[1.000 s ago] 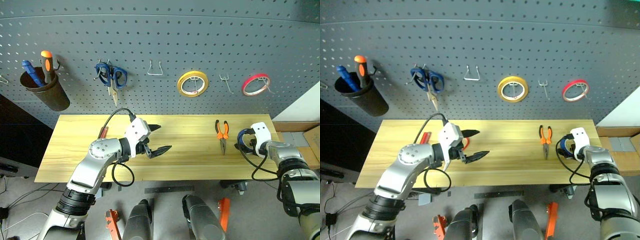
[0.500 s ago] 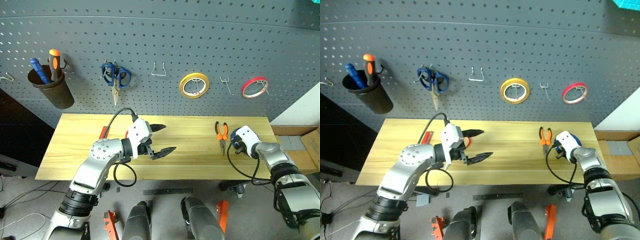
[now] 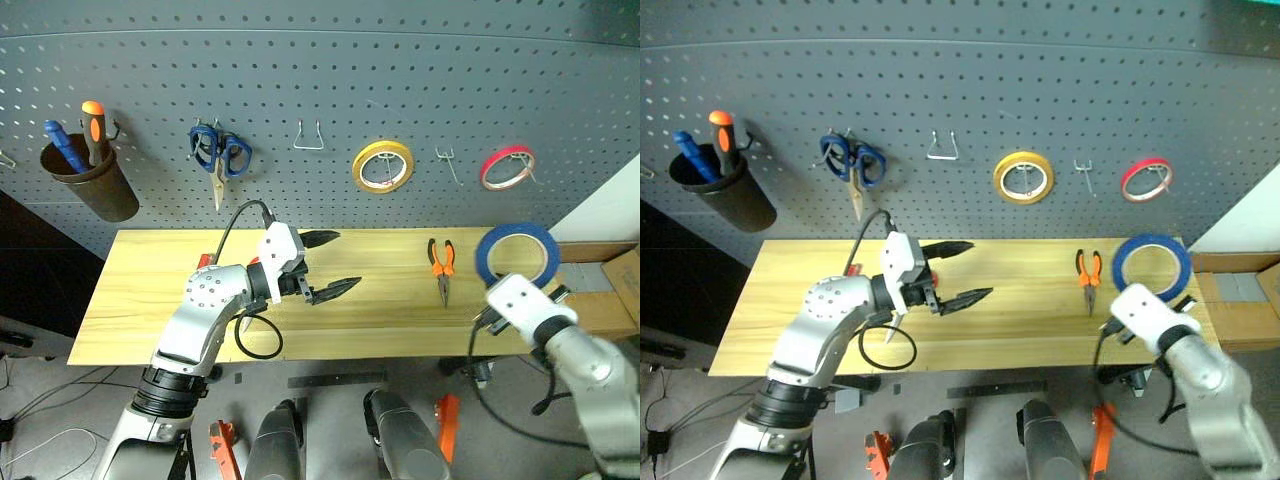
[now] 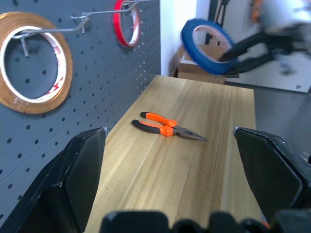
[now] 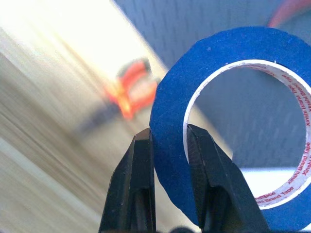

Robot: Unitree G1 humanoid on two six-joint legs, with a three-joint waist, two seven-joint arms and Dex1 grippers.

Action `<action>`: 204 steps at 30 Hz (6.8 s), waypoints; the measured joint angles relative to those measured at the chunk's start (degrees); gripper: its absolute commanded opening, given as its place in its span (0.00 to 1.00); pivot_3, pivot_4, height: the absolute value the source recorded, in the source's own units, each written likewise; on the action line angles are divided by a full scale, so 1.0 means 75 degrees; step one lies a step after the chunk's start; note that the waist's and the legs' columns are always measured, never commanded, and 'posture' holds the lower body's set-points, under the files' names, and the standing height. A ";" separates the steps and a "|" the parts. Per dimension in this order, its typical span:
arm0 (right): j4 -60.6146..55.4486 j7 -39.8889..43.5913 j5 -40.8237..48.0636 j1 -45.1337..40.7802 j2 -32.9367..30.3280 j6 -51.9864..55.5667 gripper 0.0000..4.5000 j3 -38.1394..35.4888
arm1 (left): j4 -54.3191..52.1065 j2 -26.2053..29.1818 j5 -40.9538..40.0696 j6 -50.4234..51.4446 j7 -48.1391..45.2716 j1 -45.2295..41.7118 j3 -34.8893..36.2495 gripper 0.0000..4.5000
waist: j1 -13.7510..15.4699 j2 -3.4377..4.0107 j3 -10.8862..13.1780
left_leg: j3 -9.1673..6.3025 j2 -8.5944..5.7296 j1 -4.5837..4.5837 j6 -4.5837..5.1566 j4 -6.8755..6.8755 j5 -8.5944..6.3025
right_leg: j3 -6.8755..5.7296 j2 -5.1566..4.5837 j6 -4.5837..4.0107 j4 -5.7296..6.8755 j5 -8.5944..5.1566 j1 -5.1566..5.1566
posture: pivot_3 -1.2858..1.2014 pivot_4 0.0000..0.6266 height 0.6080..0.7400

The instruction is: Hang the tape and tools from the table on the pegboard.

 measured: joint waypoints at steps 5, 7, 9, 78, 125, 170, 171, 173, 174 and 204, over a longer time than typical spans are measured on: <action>-0.0101 -0.0294 -0.0568 -0.1440 0.0461 -0.0085 0.09 0.0710 | 0.0009 -0.0318 -0.0052 -0.0365 0.0139 -0.0052 0.0143 1.00 | -0.0106 -0.0013 0.0007 | 0.0007 -0.0009 0.0003 0.0010 0.0019 0.0007 | 0.0005 -0.0012 0.0024 -0.0009 0.0025 0.0010 | 0.43 0.43 1.00; 0.0204 -0.0301 -0.0561 -0.1908 0.0471 -0.0235 0.09 0.0709 | -0.0006 -0.0356 -0.0140 -0.0532 0.0104 -0.0089 0.0198 1.00 | -0.0101 -0.0013 0.0006 | 0.0000 -0.0004 0.0005 0.0011 0.0008 0.0007 | -0.0003 -0.0006 0.0019 -0.0008 0.0023 0.0010 | 0.43 0.42 1.00; 0.0962 -0.0279 -0.0459 -0.2375 0.0429 -0.0516 0.09 0.0696 | -0.0009 -0.0355 -0.0286 -0.0535 0.0015 -0.0093 0.0296 1.00 | -0.0096 -0.0013 0.0006 | 0.0000 -0.0007 -0.0001 0.0012 0.0003 0.0006 | -0.0003 -0.0006 0.0016 -0.0009 0.0024 0.0007 | 0.44 0.42 1.00; 0.7364 -0.2625 0.3379 -0.5081 0.3381 0.2260 0.41 -0.1212 | 0.1274 0.1251 -0.0058 -0.0460 -0.1305 0.0336 0.0680 1.00 | -0.0088 -0.0001 -0.0048 | -0.0012 0.0009 -0.0085 0.0027 0.0005 0.0012 | -0.0013 -0.0011 -0.0048 0.0018 0.0072 -0.0080 | 0.45 0.40 1.00; 0.6861 -0.2453 0.3116 -0.9318 0.4914 -0.1584 0.41 0.0548 | -0.0680 0.1124 -0.2007 0.0525 0.0819 0.1487 0.3201 1.00 | 0.0484 -0.0044 -0.0122 | -0.0028 0.0005 -0.0112 0.0026 0.0040 0.0018 | -0.0049 -0.0016 -0.0067 0.0018 0.0095 -0.0090 | 0.53 0.29 1.00; 0.6946 -0.2211 0.1764 -0.7669 0.4559 -0.1286 0.99 0.1029 | -0.0305 0.0729 -0.1204 0.0337 0.1195 0.0905 0.2377 1.00 | 0.0556 -0.0046 -0.0140 | -0.0046 0.0000 -0.0107 0.0017 0.0118 0.0024 | -0.0054 -0.0011 -0.0075 0.0111 0.0099 -0.0085 | 0.51 0.33 1.00; 0.6698 -0.2070 0.1767 -0.7493 0.4536 -0.1003 0.99 0.1132 | -0.0300 0.0729 -0.1155 0.0357 0.1227 0.0978 0.2340 1.00 | 0.0549 -0.0046 -0.0140 | -0.0046 0.0001 -0.0107 0.0017 0.0118 0.0024 | -0.0054 -0.0010 -0.0075 0.0111 0.0099 -0.0086 | 0.51 0.33 1.00; 0.6022 -0.1682 0.1798 -0.7049 0.4417 -0.0162 0.99 0.1332 | -0.0296 0.0720 -0.0971 0.0431 0.1357 0.1090 0.2143 1.00 | 0.0542 -0.0046 -0.0140 | -0.0045 0.0002 -0.0107 0.0018 0.0117 0.0024 | -0.0053 -0.0010 -0.0075 0.0112 0.0099 -0.0088 | 0.51 0.33 1.00; 0.5563 -0.1440 0.1875 -0.6779 0.4317 0.0334 0.99 0.1432 | -0.0295 0.0715 -0.0825 0.0498 0.1477 0.1139 0.2013 1.00 | 0.0541 -0.0045 -0.0140 | -0.0046 0.0001 -0.0107 0.0018 0.0116 0.0024 | -0.0053 -0.0010 -0.0076 0.0112 0.0099 -0.0088 | 0.51 0.33 1.00; 0.1119 0.0680 0.3842 -0.4974 0.2648 0.4878 0.99 0.3279 | 0.4184 -0.0265 0.1812 0.3711 0.3948 -0.1026 0.0093 1.00 | 0.0435 -0.0048 -0.0142 | -0.0063 -0.0003 -0.0100 0.0018 0.0127 0.0024 | -0.0061 -0.0001 -0.0070 0.0123 0.0096 -0.0077 | 0.47 0.40 1.00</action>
